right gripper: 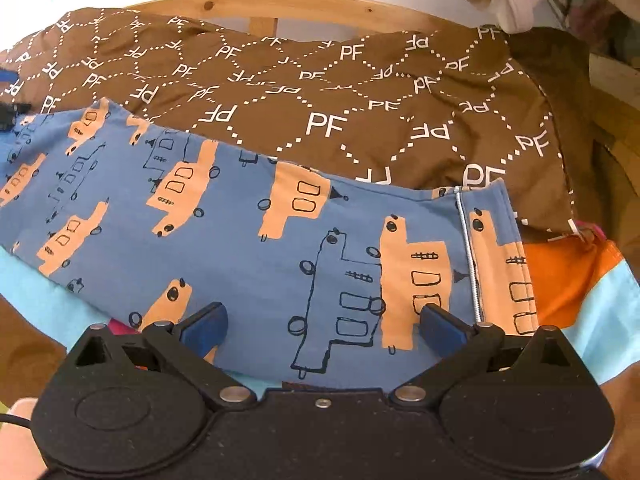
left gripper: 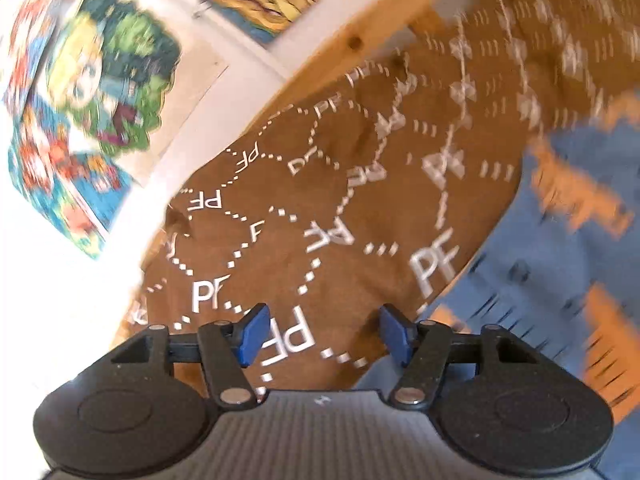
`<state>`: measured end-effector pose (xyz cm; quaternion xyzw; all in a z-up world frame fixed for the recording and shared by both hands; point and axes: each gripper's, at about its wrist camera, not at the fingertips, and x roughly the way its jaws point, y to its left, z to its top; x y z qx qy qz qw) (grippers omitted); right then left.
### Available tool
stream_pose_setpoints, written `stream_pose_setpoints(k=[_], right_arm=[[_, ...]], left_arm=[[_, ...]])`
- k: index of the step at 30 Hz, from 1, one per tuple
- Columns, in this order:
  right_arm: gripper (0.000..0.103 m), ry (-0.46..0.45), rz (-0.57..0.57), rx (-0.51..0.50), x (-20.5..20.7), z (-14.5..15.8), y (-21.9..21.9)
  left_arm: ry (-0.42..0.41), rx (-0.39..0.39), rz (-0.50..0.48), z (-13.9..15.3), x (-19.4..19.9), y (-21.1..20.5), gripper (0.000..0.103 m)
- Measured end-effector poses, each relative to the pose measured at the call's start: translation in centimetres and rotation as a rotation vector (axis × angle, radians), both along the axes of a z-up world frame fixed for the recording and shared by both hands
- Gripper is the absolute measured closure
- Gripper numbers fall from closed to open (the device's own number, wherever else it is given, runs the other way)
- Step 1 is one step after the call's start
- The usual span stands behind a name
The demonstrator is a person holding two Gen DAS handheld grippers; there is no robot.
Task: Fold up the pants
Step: 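Open the left gripper and move both tools over the folded pants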
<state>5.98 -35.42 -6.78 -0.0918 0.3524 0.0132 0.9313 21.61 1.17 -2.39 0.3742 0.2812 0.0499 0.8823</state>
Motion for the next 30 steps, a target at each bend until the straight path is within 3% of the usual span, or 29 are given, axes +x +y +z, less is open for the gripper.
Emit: stream_pose_setpoints(k=[2,6,8,11,12,14,17,24,27,30], right_arm=[[0.001,-0.004,-0.001,0.012,-0.2,0.0,-0.3],[0.001,-0.005,-0.002,0.034,-0.2,0.3,-0.6],[0.001,-0.006,-0.004,0.04,-0.1,0.4,-0.6],[0.001,-0.006,0.002,0.034,-0.3,0.3,-0.6],[0.001,-0.006,0.006,0.029,-0.4,0.2,-0.6],[0.001,-0.005,0.014,0.017,-0.5,0.1,-0.5],[0.001,-0.008,0.021,0.003,-0.7,0.0,-0.4],[0.001,-0.026,-0.004,0.013,-1.0,0.5,-0.6],[0.001,-0.069,-0.037,0.051,-2.0,1.3,-1.0],[0.001,-0.116,-0.103,0.123,-3.5,1.7,-2.0]], left_arm=[[0.033,-0.117,-0.055,1.5,-0.8,0.2,0.032],[0.115,-0.164,-0.145,1.7,-2.0,-1.1,0.03],[0.146,-0.088,-0.176,0.3,-2.1,-2.3,0.028],[0.122,0.189,-0.135,-3.7,-1.5,-3.8,0.031],[0.104,0.222,-0.124,-4.4,-1.3,-3.7,0.028],[0.083,0.205,-0.091,-4.4,-0.7,-3.3,0.021],[0.03,0.23,-0.038,-3.8,0.0,-3.1,0.022],[0.035,0.123,0.067,-1.4,0.3,-3.9,0.021],[0.0,0.061,0.004,-0.2,-0.8,-5.9,0.018],[0.008,-0.059,-0.139,0.6,-1.9,-9.9,0.011]])
